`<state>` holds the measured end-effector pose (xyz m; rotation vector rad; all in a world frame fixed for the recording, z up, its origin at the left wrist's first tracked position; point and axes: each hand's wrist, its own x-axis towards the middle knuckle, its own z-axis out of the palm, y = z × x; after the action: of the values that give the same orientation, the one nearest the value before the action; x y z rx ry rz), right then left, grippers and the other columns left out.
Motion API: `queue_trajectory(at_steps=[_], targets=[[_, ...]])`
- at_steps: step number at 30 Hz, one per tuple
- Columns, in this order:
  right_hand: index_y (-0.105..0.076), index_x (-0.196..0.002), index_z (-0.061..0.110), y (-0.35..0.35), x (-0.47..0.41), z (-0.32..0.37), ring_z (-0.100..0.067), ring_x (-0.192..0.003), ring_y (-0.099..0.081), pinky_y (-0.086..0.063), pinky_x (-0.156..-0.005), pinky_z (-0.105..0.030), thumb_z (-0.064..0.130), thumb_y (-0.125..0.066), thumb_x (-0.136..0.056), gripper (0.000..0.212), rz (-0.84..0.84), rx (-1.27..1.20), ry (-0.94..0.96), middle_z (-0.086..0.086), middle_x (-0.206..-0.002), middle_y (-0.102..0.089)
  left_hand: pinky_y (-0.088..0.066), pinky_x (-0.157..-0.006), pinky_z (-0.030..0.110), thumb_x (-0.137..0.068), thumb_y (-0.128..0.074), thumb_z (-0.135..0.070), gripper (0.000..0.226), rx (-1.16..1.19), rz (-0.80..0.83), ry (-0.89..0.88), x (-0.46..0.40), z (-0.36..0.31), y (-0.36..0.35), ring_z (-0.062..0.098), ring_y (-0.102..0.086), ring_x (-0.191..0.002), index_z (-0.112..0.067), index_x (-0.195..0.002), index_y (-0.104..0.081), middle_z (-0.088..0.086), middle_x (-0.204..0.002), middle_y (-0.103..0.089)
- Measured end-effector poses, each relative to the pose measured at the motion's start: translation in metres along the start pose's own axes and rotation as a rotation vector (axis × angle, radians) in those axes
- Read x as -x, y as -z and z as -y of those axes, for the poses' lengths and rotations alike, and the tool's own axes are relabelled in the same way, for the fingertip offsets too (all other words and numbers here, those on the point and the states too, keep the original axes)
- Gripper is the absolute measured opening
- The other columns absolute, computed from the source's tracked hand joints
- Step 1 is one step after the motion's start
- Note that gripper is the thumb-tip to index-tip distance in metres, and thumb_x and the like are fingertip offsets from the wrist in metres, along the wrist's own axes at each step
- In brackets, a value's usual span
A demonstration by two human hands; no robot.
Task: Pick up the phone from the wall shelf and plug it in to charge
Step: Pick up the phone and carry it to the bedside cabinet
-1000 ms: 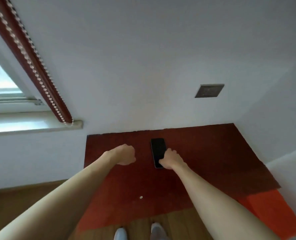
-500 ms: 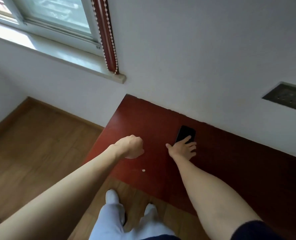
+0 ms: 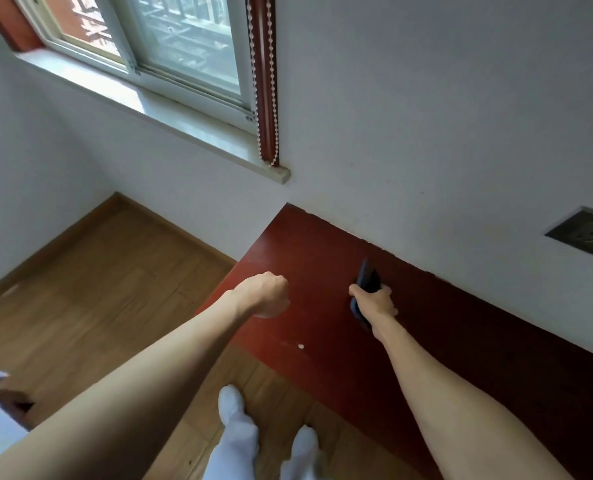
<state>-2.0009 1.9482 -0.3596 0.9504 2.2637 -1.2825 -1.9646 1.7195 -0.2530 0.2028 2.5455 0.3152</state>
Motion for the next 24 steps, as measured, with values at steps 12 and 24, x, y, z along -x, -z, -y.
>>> queue_trajectory(at_steps=[12,24], targets=[[-0.054,-0.120,0.014,-0.103,0.120,0.126,-0.025,-0.097,-0.055,-0.057,-0.083,-0.044,0.033,-0.055,-0.072,0.051,0.814,-0.164,0.258,-0.011,-0.104,-0.053,-0.051,-0.098,0.039,-0.095,-0.052,-0.027,0.048,0.245,-0.286,0.163,0.063,0.090,0.067,0.030,-0.063,-0.116,-0.011,-0.140,-0.047,0.013,-0.129,-0.066],[-0.050,-0.129,0.015,-0.308,0.264,0.223,-0.019,-0.075,-0.059,-0.054,-0.056,-0.028,0.027,-0.065,-0.084,0.049,0.886,0.209,0.523,-0.012,-0.094,-0.062,-0.047,-0.104,0.038,-0.089,-0.057,-0.024,0.053,0.381,-0.474,0.336,0.188,0.298,0.107,0.027,-0.058,-0.123,-0.011,-0.140,-0.050,0.011,-0.137,-0.059]])
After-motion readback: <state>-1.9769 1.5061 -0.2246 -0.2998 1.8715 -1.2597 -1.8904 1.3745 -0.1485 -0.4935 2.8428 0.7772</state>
